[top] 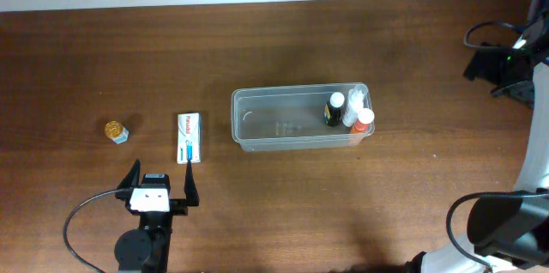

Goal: Pack container

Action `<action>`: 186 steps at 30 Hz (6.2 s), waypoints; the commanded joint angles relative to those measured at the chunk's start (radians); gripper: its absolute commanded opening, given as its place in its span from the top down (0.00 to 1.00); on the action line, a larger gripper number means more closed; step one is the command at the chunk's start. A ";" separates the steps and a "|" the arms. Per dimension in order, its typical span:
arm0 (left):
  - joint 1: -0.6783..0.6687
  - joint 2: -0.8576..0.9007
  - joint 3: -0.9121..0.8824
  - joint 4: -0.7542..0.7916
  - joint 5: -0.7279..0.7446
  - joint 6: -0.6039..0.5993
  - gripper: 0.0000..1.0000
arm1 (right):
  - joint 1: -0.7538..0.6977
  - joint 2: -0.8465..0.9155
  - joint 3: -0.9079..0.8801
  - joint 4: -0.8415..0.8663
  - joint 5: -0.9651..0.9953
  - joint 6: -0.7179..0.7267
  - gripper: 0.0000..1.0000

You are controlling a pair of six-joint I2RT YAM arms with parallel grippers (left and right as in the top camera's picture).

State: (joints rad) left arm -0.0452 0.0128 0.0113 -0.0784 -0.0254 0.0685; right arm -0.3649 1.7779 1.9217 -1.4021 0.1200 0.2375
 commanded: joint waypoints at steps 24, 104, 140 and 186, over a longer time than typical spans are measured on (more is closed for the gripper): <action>0.004 -0.006 -0.002 -0.005 0.011 0.016 0.01 | -0.002 -0.002 -0.017 0.012 0.008 0.015 0.02; 0.035 1.759 1.191 -0.723 0.133 -0.091 0.01 | -0.002 -0.002 -0.017 0.012 0.008 0.015 0.02; 0.035 1.889 1.190 -0.636 0.081 -0.092 0.01 | -0.002 -0.002 -0.017 0.012 0.008 0.015 0.02; 0.035 1.956 1.218 -0.666 0.071 -0.106 0.44 | -0.002 -0.002 -0.017 0.012 0.008 0.015 0.02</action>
State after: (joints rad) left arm -0.0135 1.9362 1.2144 -0.7311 0.0124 -0.0311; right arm -0.3649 1.7779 1.9106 -1.3907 0.1192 0.2398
